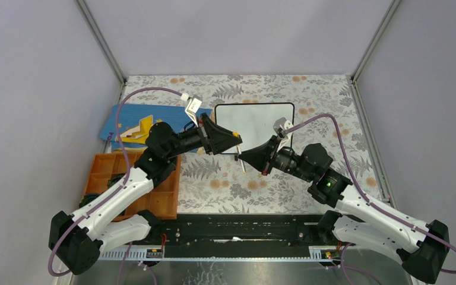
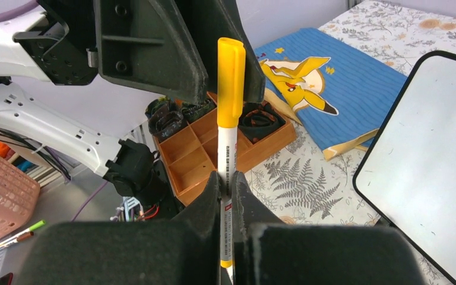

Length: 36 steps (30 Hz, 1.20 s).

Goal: Write a sentence on the whiteboard
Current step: Open the whiteboard marker at the center of the board.

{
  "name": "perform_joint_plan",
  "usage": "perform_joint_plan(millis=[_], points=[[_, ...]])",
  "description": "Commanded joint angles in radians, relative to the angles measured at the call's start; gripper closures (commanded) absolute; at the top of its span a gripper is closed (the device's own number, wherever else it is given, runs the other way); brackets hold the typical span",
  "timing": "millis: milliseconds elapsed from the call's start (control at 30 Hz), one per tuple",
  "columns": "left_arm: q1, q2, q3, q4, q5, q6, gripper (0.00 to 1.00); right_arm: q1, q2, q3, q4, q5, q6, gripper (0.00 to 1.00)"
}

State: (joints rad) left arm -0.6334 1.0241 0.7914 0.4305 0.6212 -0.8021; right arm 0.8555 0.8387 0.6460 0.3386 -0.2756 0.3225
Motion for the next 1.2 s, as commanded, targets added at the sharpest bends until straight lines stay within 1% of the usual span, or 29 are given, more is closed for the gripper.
perform_joint_plan(millis=[0, 133, 200, 400, 433, 467, 567, 600, 633, 700, 867, 967, 1033, 1167], points=[[-0.006, 0.006, 0.012, 0.067, 0.038, -0.004, 0.63, 0.001, 0.004, 0.043, 0.077, 0.009, 0.013, 1.00], [-0.006, 0.010, 0.007, 0.066, 0.043, -0.006, 0.66, 0.001, 0.010, 0.043, 0.076, 0.007, 0.016, 1.00], [-0.006, 0.011, 0.007, 0.067, 0.045, -0.006, 0.69, 0.001, 0.012, 0.045, 0.076, 0.004, 0.017, 1.00], [-0.006, 0.005, -0.002, 0.070, 0.040, -0.005, 0.94, 0.001, 0.014, 0.045, 0.071, 0.008, 0.035, 1.00], [-0.006, -0.001, -0.006, 0.073, 0.033, -0.005, 0.99, 0.001, 0.014, 0.044, 0.072, 0.011, 0.044, 1.00], [-0.006, -0.006, -0.013, 0.077, 0.025, -0.005, 1.00, 0.001, 0.014, 0.045, 0.075, 0.018, 0.059, 0.91], [-0.006, -0.030, -0.034, 0.104, -0.003, -0.019, 1.00, 0.002, 0.014, 0.039, 0.104, 0.032, 0.121, 0.54], [-0.006, -0.036, -0.040, 0.113, -0.011, -0.025, 1.00, 0.001, 0.017, 0.035, 0.118, 0.036, 0.146, 0.47], [-0.006, -0.042, -0.046, 0.123, -0.017, -0.032, 1.00, 0.001, 0.021, 0.034, 0.133, 0.040, 0.169, 0.43], [-0.006, -0.053, -0.058, 0.141, -0.025, -0.048, 1.00, 0.001, 0.032, 0.032, 0.161, 0.036, 0.206, 0.40], [-0.006, -0.072, -0.079, 0.194, -0.028, -0.093, 1.00, 0.001, 0.067, 0.045, 0.204, -0.014, 0.259, 0.42], [-0.006, -0.078, -0.085, 0.214, -0.026, -0.109, 1.00, 0.001, 0.084, 0.048, 0.230, -0.052, 0.283, 0.47], [-0.006, -0.083, -0.087, 0.219, -0.028, -0.113, 1.00, 0.001, 0.088, 0.045, 0.242, -0.068, 0.294, 0.53], [-0.006, -0.093, -0.089, 0.219, -0.047, -0.116, 1.00, 0.001, 0.080, 0.032, 0.252, -0.086, 0.301, 0.76]])
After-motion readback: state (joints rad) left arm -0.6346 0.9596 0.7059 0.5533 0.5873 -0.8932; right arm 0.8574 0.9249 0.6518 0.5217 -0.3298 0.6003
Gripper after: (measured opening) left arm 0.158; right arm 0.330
